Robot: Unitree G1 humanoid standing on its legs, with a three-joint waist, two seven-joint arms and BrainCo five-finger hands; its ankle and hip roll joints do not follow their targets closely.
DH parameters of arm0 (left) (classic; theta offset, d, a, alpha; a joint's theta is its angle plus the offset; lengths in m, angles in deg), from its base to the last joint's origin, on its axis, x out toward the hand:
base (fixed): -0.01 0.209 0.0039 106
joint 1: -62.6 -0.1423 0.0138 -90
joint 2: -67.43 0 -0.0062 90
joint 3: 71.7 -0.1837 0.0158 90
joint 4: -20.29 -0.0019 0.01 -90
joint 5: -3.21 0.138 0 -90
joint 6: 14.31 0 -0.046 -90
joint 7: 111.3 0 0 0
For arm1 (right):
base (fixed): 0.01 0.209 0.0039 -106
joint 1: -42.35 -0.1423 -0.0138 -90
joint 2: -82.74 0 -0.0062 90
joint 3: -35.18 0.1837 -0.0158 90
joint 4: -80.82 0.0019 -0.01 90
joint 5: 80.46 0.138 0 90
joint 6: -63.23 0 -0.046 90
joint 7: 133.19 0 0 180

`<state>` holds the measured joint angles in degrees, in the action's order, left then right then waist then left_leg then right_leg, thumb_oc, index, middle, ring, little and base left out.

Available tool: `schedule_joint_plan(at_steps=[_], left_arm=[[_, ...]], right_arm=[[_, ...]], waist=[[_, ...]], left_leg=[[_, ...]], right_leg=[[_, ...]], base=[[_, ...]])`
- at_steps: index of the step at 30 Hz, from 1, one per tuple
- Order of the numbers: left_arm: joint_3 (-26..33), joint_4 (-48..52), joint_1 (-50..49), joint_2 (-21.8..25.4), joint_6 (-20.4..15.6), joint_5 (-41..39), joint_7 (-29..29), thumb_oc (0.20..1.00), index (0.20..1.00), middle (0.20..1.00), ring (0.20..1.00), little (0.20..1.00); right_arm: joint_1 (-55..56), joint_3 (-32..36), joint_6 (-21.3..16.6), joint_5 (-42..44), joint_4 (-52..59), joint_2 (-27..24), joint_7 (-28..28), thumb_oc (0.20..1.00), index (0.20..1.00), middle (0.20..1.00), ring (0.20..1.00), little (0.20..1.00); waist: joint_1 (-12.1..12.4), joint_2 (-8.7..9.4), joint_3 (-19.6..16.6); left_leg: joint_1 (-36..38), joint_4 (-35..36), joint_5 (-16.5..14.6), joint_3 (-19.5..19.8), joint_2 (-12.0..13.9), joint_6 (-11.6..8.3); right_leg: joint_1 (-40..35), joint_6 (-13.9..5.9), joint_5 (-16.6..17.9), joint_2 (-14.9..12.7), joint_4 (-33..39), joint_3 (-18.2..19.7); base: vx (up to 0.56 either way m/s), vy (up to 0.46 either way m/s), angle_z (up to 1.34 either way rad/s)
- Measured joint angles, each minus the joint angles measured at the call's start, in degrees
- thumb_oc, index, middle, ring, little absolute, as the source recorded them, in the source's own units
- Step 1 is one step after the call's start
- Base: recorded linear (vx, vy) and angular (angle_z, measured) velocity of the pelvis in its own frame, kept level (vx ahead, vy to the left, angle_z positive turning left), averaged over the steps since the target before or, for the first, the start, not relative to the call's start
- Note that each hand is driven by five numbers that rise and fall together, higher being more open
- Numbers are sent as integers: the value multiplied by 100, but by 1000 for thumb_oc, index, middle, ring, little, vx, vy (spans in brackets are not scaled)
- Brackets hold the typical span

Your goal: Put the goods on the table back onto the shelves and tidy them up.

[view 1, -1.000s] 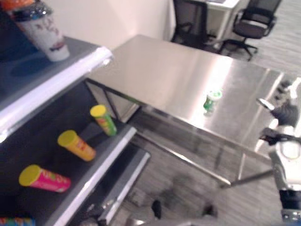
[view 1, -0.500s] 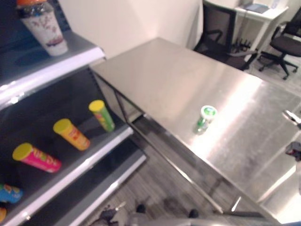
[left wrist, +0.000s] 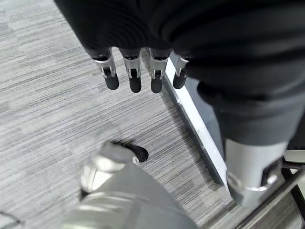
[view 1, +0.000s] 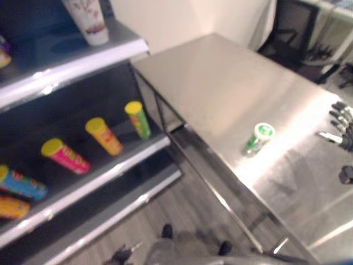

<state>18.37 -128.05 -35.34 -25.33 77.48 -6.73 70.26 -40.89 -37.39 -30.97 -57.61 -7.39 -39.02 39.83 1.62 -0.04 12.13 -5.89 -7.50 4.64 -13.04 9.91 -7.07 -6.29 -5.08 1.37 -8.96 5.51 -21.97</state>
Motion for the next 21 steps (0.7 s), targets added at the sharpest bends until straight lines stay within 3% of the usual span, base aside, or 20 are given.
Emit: schedule_joint_plan(at_steps=[2,3,5,10,17,21], left_arm=[[0,-21,-142,-14,8,12,-21,1000,1000,1000,1000,1000],[3,-23,-225,-15,11,14,-22,1000,1000,1000,1000,1000],[6,41,-225,73,8,43,-20,1000,1000,1000,1000,1000],[43,293,-229,256,-36,43,-47,1000,1000,1000,1000,1000],[42,234,-280,242,-38,44,-54,1000,1000,1000,1000,1000],[43,154,-337,212,-39,46,-55,1000,1000,1000,1000,1000]], right_arm=[[25,-216,123,-346,-154,4,-33,1000,1000,1000,1000,1000],[91,-238,170,-439,-183,45,-41,1000,1000,1000,1000,1000],[151,-435,277,-698,-247,172,-155,1000,1000,1000,1000,1000],[174,-805,272,-950,-247,86,-442,1000,1000,1000,1000,1000],[-42,-1018,260,-1098,-67,-248,-672,1000,1000,1000,1000,1000],[-54,-1024,262,-1117,-63,-248,-716,1000,1000,1000,1000,1000]], waist=[[-78,-139,-16],[-187,-237,-5],[-210,-161,-4],[-105,105,-49],[56,-50,-102],[72,-50,-107]], left_leg=[[412,274,-180,-5,88,-120],[574,563,-269,-8,97,-78],[739,880,-132,-18,-81,25],[804,995,-100,29,-207,56],[776,1058,-38,289,-213,39],[783,1082,-20,292,-227,41]], right_leg=[[-148,-75,8,25,-32,72],[-192,-118,37,59,-35,23],[-189,-303,115,-60,-34,65],[-249,-370,119,-169,-34,-65],[-364,-403,55,-156,-34,-278],[-371,-405,54,-158,-34,-293]], base=[[76,60,-28],[56,41,7],[46,43,5],[31,44,14],[19,17,17],[12,16,2]])
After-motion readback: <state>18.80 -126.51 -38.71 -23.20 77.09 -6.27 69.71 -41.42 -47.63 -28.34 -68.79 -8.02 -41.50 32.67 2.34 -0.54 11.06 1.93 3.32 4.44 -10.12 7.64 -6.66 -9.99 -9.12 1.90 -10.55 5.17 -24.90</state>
